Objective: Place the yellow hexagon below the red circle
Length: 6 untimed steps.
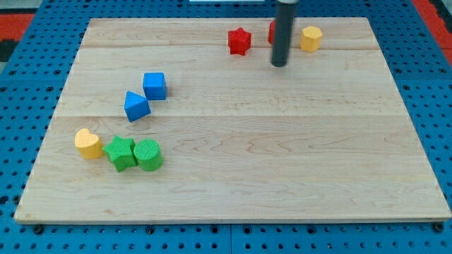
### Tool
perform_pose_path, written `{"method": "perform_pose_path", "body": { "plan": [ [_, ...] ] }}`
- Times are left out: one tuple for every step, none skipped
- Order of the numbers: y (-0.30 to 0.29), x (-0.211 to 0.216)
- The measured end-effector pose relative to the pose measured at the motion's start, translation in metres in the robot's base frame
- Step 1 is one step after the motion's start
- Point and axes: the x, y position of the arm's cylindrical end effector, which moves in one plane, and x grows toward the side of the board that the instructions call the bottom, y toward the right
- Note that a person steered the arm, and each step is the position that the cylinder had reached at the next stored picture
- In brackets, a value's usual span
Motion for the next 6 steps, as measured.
{"method": "perform_pose_path", "body": {
  "plan": [
    [0.012, -0.028],
    [0.086, -0.043],
    [0.155, -0.096],
    [0.073, -0.117],
    [0.041, -0.019],
    [0.036, 0.075]
  ]
}}
